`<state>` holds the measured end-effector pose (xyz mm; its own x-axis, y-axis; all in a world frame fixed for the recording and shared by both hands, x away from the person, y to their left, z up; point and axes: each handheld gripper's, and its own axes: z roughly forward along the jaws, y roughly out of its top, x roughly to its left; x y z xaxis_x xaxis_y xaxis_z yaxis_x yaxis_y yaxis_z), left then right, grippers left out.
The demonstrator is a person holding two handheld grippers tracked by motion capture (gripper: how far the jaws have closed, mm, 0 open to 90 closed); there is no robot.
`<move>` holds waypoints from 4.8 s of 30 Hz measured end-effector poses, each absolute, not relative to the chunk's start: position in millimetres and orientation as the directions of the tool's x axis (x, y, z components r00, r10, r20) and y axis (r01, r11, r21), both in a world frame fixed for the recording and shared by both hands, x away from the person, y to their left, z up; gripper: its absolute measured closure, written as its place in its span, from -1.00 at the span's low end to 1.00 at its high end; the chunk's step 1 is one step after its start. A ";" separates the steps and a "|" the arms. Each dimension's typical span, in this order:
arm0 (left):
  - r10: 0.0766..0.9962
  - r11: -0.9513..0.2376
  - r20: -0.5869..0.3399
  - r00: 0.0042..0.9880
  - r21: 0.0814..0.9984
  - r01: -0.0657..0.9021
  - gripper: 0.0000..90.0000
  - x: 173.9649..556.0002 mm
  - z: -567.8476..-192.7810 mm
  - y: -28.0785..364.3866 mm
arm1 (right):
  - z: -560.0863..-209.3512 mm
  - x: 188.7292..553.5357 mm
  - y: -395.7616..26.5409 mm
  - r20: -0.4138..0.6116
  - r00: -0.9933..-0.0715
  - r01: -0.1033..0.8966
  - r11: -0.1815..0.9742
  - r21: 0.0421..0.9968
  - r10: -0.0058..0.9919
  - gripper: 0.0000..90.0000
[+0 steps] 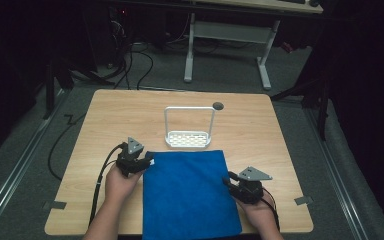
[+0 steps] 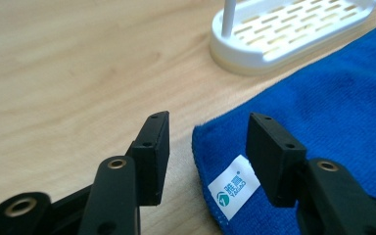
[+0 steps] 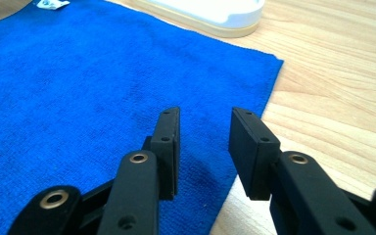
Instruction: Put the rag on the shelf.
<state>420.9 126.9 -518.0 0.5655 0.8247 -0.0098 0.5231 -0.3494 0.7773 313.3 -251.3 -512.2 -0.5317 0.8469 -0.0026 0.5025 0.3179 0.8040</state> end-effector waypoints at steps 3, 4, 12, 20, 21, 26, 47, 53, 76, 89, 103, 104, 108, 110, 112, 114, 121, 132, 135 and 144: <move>0.824 -0.361 -0.005 0.566 0.767 0.531 0.18 424.3 -524.2 125.3 | -509.5 312.4 -250.9 -0.008 -0.523 0.486 0.305 0.819 0.852 0.42; 0.822 -0.353 -0.018 0.569 0.768 0.535 0.19 425.0 -524.8 126.3 | -508.1 312.4 -251.2 -0.001 -0.521 0.484 0.296 0.824 0.854 0.40; 0.816 -0.277 -0.102 0.569 0.795 0.540 0.30 430.0 -529.1 137.7 | -502.7 318.8 -249.1 0.005 -0.483 0.485 0.262 0.834 0.876 0.16; 0.802 -0.204 -0.192 0.565 0.801 0.562 0.55 433.7 -530.7 146.1 | -504.0 343.1 -245.2 -0.026 -0.450 0.520 0.285 0.805 0.893 0.06; 0.802 -0.204 -0.192 0.565 0.801 0.562 0.56 433.7 -530.7 146.1 | -504.0 343.1 -245.2 -0.026 -0.450 0.520 0.285 0.805 0.893 0.06; 0.805 -0.222 -0.177 0.566 0.795 0.564 0.64 432.9 -531.3 143.8 | -507.3 369.3 -249.6 0.014 -0.405 0.580 0.245 0.777 0.914 0.19; 0.810 -0.268 -0.145 0.568 0.770 0.579 0.94 432.6 -532.2 140.3 | -526.3 429.8 -235.8 0.012 -0.361 0.664 0.248 0.706 0.932 0.36; 0.809 -0.285 -0.131 0.573 0.766 0.576 0.96 432.3 -532.2 138.8 | -526.8 427.9 -232.4 -0.007 -0.387 0.647 0.276 0.711 0.922 0.77; 0.796 -0.200 -0.138 0.590 0.859 0.471 0.98 405.3 -505.4 146.7 | -500.5 371.0 -238.2 0.011 -0.450 0.430 0.206 0.879 0.893 0.94; 0.804 -0.143 -0.092 0.588 0.929 0.341 0.98 379.4 -471.4 151.8 | -467.9 351.7 -247.4 0.044 -0.457 0.333 0.125 0.935 0.889 0.94; 0.805 -0.113 -0.032 0.593 0.972 0.206 0.97 359.4 -429.2 149.1 | -430.1 333.6 -254.1 0.027 -0.447 0.211 0.076 0.974 0.894 0.94; 0.806 -0.111 -0.023 0.591 0.976 0.189 0.97 356.9 -422.4 147.7 | -427.6 332.6 -254.6 0.024 -0.448 0.204 0.076 0.976 0.893 0.94; 0.805 -0.110 -0.003 0.593 0.982 0.154 0.98 354.9 -407.4 144.8 | -413.2 329.2 -254.1 0.009 -0.457 0.170 0.077 0.982 0.889 0.94; 0.806 -0.107 0.000 0.591 0.984 0.145 0.98 354.8 -403.8 144.6 | -409.0 329.0 -253.6 -0.007 -0.457 0.157 0.088 0.984 0.889 0.95; 0.810 -0.099 0.005 0.587 0.987 0.129 0.98 355.0 -398.0 144.3 | -401.2 327.3 -253.4 -0.011 -0.457 0.135 0.081 0.988 0.889 0.95; 0.813 -0.100 0.018 0.582 0.989 0.109 0.98 355.5 -390.8 143.7 | -394.8 325.6 -253.0 -0.021 -0.454 0.116 0.082 0.990 0.891 0.95; 0.824 -0.078 0.036 0.566 0.996 0.050 0.98 356.1 -372.8 141.3 | -376.2 324.3 -252.8 -0.043 -0.438 0.049 0.071 0.996 0.898 0.95; 0.823 -0.050 0.039 0.566 0.999 0.004 0.98 366.6 -348.3 140.0 | -345.5 330.8 -252.9 -0.059 -0.419 -0.014 0.058 0.998 0.906 0.95; 0.824 -0.047 0.034 0.566 0.999 0.008 0.98 371.3 -343.5 140.7 | -339.0 335.8 -255.3 -0.052 -0.416 -0.017 0.049 0.999 0.908 0.95; 0.831 -0.060 0.053 0.555 0.998 -0.004 0.98 385.7 -330.5 140.2 | -331.4 352.1 -258.2 -0.040 -0.403 -0.005 0.042 0.999 0.915 0.95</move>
<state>385.7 140.2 -330.5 0.5545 0.8305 0.0527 -0.0042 -0.0605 0.9982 352.1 -258.2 -331.4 -0.4025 0.9145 -0.0402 -0.0054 0.0415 0.9991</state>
